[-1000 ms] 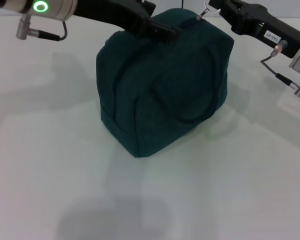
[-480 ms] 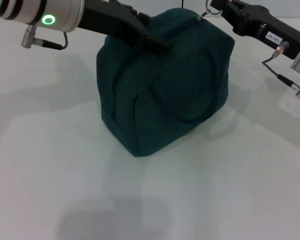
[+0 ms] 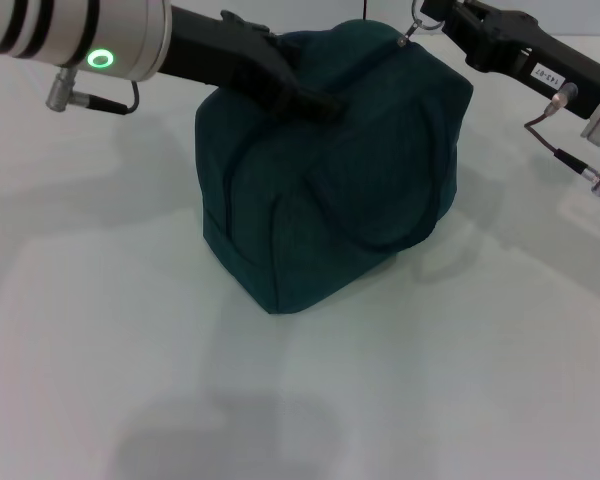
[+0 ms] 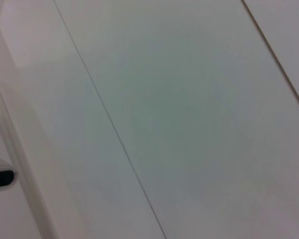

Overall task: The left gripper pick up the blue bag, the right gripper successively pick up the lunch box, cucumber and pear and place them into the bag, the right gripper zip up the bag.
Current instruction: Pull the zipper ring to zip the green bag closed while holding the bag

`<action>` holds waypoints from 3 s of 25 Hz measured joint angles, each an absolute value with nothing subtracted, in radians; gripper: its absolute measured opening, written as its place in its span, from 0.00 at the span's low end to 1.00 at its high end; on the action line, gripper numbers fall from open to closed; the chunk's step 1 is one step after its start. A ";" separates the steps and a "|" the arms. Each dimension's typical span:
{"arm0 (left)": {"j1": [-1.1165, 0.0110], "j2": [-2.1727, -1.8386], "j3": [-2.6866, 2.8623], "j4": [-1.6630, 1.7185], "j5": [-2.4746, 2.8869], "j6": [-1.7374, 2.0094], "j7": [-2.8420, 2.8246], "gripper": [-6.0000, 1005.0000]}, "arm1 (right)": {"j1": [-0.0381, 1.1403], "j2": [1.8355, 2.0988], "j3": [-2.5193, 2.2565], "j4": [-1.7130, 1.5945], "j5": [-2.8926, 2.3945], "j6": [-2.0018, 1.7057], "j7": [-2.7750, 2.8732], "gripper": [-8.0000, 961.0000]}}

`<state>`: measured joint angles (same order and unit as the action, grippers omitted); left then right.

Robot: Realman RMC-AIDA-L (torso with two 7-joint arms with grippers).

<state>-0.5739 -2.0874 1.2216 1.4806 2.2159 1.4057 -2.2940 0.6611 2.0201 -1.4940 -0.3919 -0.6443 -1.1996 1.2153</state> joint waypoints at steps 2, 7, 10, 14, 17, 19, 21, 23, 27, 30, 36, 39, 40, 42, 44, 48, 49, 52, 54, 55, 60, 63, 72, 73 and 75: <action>-0.573 -2.087 1.213 1.481 2.191 1.405 -2.294 0.86 | 0.661 2.020 -1.494 -0.391 -0.644 -1.200 1.215 0.10; -0.552 -2.084 1.205 1.512 2.151 1.405 -2.295 0.86 | 0.661 2.020 -1.494 -0.390 -0.646 -1.199 1.214 0.10; -0.543 -2.085 1.205 1.520 2.151 1.406 -2.296 0.86 | 0.661 2.020 -1.494 -0.390 -0.646 -1.199 1.214 0.11; -0.540 -2.086 1.209 1.518 2.150 1.407 -2.301 0.86 | 0.664 2.019 -1.494 -0.390 -0.646 -1.197 1.214 0.11; -0.538 -2.087 1.212 1.516 2.149 1.408 -2.307 0.86 | 0.664 2.019 -1.494 -0.390 -0.646 -1.196 1.213 0.11; -0.537 -2.087 1.212 1.515 2.149 1.408 -2.308 0.86 | 0.664 2.019 -1.494 -0.390 -0.646 -1.195 1.213 0.11; -0.536 -2.088 1.213 1.514 2.149 1.408 -2.309 0.86 | 0.664 2.019 -1.494 -0.390 -0.646 -1.194 1.213 0.11; -0.536 -2.088 1.214 1.510 2.150 1.407 -2.309 0.86 | 0.664 2.019 -1.494 -0.390 -0.646 -1.192 1.213 0.11; -0.541 -2.088 1.215 1.483 2.155 1.404 -2.306 0.86 | 0.665 2.019 -1.494 -0.390 -0.646 -1.192 1.212 0.11; -0.546 -2.088 1.215 1.464 2.157 1.395 -2.305 0.86 | 0.666 2.019 -1.494 -0.390 -0.646 -1.192 1.212 0.11; -0.540 -2.088 1.240 1.457 2.161 1.364 -2.298 0.86 | 0.667 2.019 -1.494 -0.390 -0.646 -1.192 1.212 0.11; -0.535 -2.088 1.260 1.457 2.167 1.358 -2.288 0.86 | 0.667 2.019 -1.494 -0.390 -0.646 -1.192 1.212 0.11; -0.535 -2.088 1.264 1.457 2.172 1.357 -2.286 0.86 | 0.667 2.019 -1.494 -0.390 -0.646 -1.192 1.212 0.11; -0.532 -2.088 1.269 1.457 2.180 1.357 -2.286 0.86 | 0.666 2.019 -1.494 -0.390 -0.646 -1.192 1.212 0.11; -0.530 -2.089 1.270 1.457 2.182 1.355 -2.286 0.86 | 0.666 2.019 -1.494 -0.390 -0.646 -1.192 1.212 0.11; -0.525 -2.089 1.270 1.457 2.180 1.344 -2.282 0.86 | 0.665 2.019 -1.494 -0.390 -0.646 -1.192 1.212 0.11; -0.524 -2.089 1.270 1.457 2.179 1.343 -2.278 0.86 | 0.665 2.019 -1.494 -0.390 -0.646 -1.192 1.212 0.11; -0.522 -2.089 1.270 1.457 2.178 1.338 -2.275 0.86 | 0.664 2.019 -1.494 -0.390 -0.646 -1.192 1.212 0.11; -0.521 -2.089 1.270 1.457 2.178 1.335 -2.275 0.86 | 0.664 2.019 -1.494 -0.390 -0.646 -1.192 1.212 0.12; -0.521 -2.089 1.270 1.457 2.178 1.334 -2.275 0.86 | 0.664 2.019 -1.494 -0.390 -0.646 -1.192 1.212 0.12; -0.520 -2.089 1.270 1.458 2.178 1.332 -2.275 0.86 | 0.664 2.019 -1.494 -0.390 -0.646 -1.192 1.212 0.12; -0.518 -2.089 1.267 1.466 2.158 1.332 -2.276 0.86 | 0.663 2.019 -1.494 -0.390 -0.645 -1.192 1.212 0.12; -0.498 -2.084 1.227 1.492 2.095 1.254 -2.236 0.86 | 0.659 2.017 -1.494 -0.390 -0.645 -1.197 1.214 0.12; -0.505 -2.084 1.224 1.484 2.106 1.251 -2.236 0.86 | 0.659 2.017 -1.494 -0.390 -0.645 -1.198 1.214 0.12; -0.522 -2.084 1.213 1.461 2.133 1.247 -2.237 0.86 | 0.658 2.017 -1.494 -0.390 -0.645 -1.198 1.214 0.12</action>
<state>-0.5219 -2.0840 1.2131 1.4612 2.1326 1.2467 -2.2372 0.6584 2.0170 -1.4941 -0.3897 -0.6455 -1.1979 1.2136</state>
